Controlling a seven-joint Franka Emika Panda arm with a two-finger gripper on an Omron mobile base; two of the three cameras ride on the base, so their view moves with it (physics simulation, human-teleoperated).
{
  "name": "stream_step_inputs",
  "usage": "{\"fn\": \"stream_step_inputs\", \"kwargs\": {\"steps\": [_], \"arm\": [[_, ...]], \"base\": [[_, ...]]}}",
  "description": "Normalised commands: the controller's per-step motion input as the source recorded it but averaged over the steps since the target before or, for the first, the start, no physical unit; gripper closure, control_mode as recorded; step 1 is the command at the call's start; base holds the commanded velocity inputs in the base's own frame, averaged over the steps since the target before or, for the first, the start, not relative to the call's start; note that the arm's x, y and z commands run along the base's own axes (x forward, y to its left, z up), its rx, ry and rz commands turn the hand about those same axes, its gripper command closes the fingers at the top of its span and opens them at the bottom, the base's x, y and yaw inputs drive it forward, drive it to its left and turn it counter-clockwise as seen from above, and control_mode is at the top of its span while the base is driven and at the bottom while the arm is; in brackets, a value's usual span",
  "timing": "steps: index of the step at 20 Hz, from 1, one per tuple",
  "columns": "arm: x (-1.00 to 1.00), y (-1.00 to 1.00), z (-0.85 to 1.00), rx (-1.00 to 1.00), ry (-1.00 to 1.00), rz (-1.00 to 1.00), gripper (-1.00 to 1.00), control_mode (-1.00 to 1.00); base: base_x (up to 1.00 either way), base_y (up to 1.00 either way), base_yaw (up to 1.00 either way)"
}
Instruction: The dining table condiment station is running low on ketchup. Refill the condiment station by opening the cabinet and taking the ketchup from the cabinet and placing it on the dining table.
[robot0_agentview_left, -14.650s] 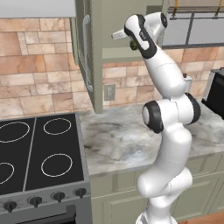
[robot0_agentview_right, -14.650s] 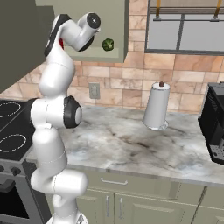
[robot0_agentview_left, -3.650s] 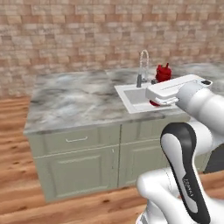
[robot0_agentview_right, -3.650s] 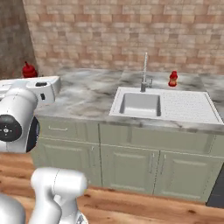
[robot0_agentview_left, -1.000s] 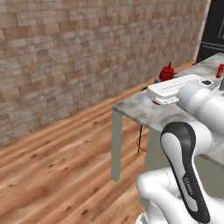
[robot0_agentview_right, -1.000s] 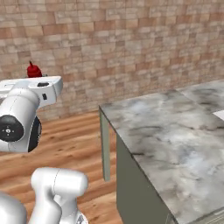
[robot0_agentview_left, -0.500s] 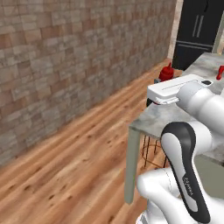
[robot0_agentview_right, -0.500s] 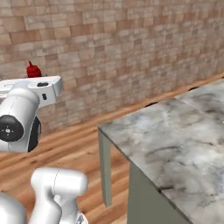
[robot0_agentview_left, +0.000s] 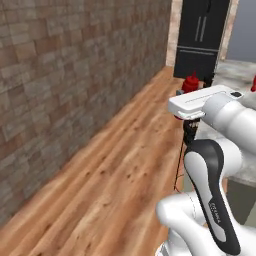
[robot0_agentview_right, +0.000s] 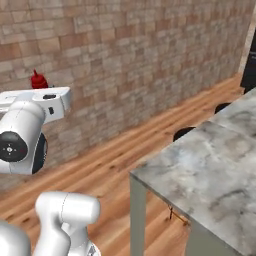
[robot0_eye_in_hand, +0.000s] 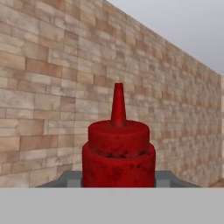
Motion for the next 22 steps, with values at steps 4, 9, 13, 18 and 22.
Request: {"fn": "stream_step_inputs", "kwargs": {"steps": [4,9,13,18,22], "arm": [[0.0,0.0,0.0,0.0,0.0,0.0,1.0,1.0],[0.0,0.0,0.0,0.0,0.0,0.0,1.0,1.0],[0.0,0.0,0.0,0.0,0.0,0.0,1.0,1.0],[0.0,0.0,0.0,0.0,0.0,0.0,1.0,1.0],[0.0,0.0,0.0,0.0,0.0,0.0,1.0,1.0]], "base": [[0.65,1.0,-0.35],[0.96,1.0,-0.42],[1.0,1.0,-0.46],[1.0,1.0,-0.47],[1.0,1.0,-0.48]]}}
